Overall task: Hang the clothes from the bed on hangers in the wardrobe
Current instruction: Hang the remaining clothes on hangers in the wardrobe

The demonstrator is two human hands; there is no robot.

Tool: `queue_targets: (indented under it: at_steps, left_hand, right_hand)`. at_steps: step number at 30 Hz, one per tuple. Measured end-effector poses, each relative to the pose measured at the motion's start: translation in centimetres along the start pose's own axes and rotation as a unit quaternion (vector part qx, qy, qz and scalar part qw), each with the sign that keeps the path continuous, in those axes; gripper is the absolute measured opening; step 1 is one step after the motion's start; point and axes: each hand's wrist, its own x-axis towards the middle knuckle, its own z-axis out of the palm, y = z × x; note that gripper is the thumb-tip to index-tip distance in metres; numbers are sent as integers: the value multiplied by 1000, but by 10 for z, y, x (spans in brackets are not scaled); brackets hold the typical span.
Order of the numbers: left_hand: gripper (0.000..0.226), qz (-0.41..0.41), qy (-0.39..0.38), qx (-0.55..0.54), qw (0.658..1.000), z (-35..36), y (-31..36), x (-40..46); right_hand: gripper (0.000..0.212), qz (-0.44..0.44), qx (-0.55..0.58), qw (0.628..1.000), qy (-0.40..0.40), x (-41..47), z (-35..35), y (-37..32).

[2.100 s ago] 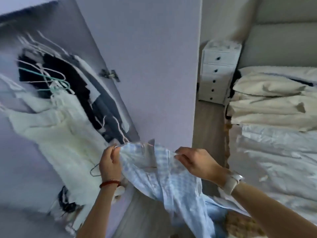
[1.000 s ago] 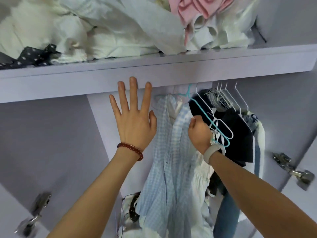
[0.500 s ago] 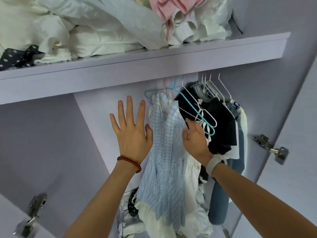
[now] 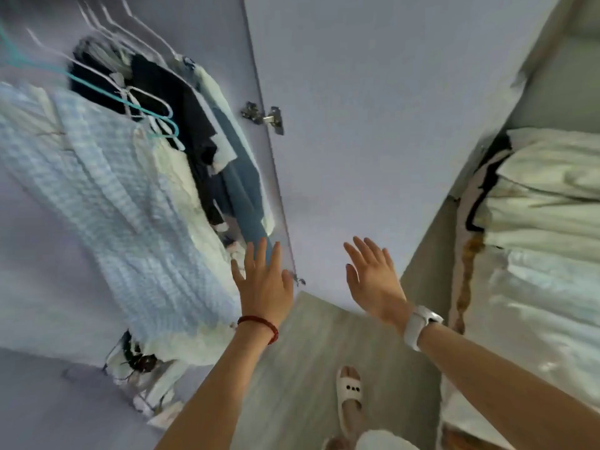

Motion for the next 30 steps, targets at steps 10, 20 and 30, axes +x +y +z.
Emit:
queue_targets:
  at_steps: [10,20,30]
  left_hand:
    - [52,327,-234,-27,915,114,246,-86]
    - [53,577,-375,65,723,208,472,-267]
    - [58,709,-348,212,575,331,620,-388]
  right_hand:
    - [43,441,52,896,24,-260,-23,202]
    - [40,711,132,678,131,-523,-32,336]
    - [46,833,114,508,188,-710,-16,503]
